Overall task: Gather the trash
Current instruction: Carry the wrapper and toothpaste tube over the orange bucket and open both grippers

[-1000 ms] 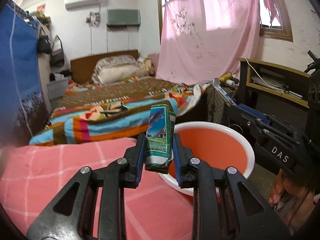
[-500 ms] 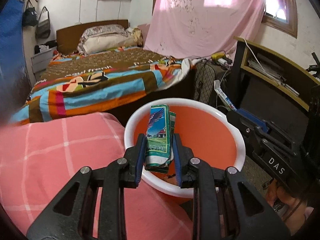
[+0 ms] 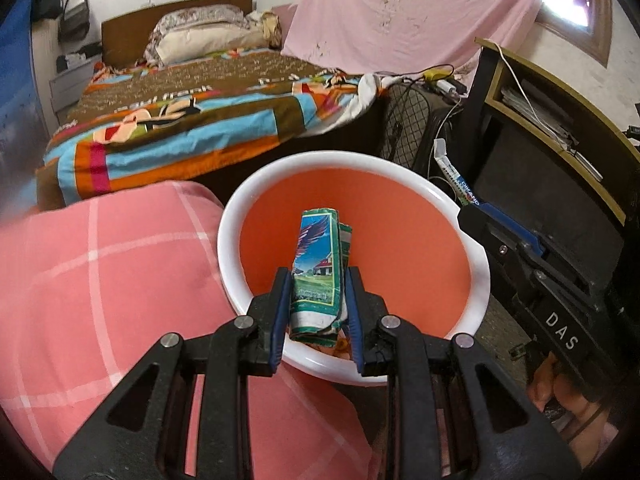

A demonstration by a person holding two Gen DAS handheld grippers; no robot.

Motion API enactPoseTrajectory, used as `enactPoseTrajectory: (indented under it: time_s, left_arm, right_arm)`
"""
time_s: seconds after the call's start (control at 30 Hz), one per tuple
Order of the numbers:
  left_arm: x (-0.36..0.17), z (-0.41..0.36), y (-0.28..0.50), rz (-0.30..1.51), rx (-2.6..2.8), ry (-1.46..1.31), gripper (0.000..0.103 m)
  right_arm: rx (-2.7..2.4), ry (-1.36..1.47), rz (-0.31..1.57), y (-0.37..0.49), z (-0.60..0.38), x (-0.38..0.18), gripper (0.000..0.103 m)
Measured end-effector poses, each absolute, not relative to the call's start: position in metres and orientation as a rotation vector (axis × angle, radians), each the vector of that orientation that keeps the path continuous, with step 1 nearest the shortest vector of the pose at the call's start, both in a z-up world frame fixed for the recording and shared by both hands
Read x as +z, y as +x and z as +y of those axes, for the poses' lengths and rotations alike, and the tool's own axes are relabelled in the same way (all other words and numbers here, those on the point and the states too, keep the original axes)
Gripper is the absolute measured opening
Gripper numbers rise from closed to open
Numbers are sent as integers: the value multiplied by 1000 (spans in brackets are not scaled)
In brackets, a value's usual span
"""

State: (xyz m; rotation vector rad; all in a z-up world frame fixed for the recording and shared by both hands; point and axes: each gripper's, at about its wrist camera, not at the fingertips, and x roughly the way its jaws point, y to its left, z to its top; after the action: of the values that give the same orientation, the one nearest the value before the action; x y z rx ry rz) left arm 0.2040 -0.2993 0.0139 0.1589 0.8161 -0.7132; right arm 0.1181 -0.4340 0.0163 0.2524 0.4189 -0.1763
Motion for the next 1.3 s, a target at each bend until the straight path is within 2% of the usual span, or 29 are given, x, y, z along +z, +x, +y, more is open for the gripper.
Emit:
enactPoseTrajectory:
  time_s: [0.67, 0.77, 0.8, 1.03, 1.3]
  left_arm:
    - [5, -301, 216, 921, -688, 125, 35]
    - [4, -301, 217, 919, -677, 129, 37]
    - [4, -301, 218, 921, -677, 128, 38]
    - [4, -297, 220, 919, -668, 116, 48]
    - [6, -283, 222, 894, -632, 78, 64]
  right_arm:
    - [-159, 310, 512, 128, -440, 1, 24]
    - [-165, 309, 523, 129, -440, 0, 33]
    - [-163, 312, 524, 129, -440, -1, 37]
    - [-176, 306, 524, 128, -441, -1, 45]
    - [-188, 307, 515, 127, -441, 1, 49]
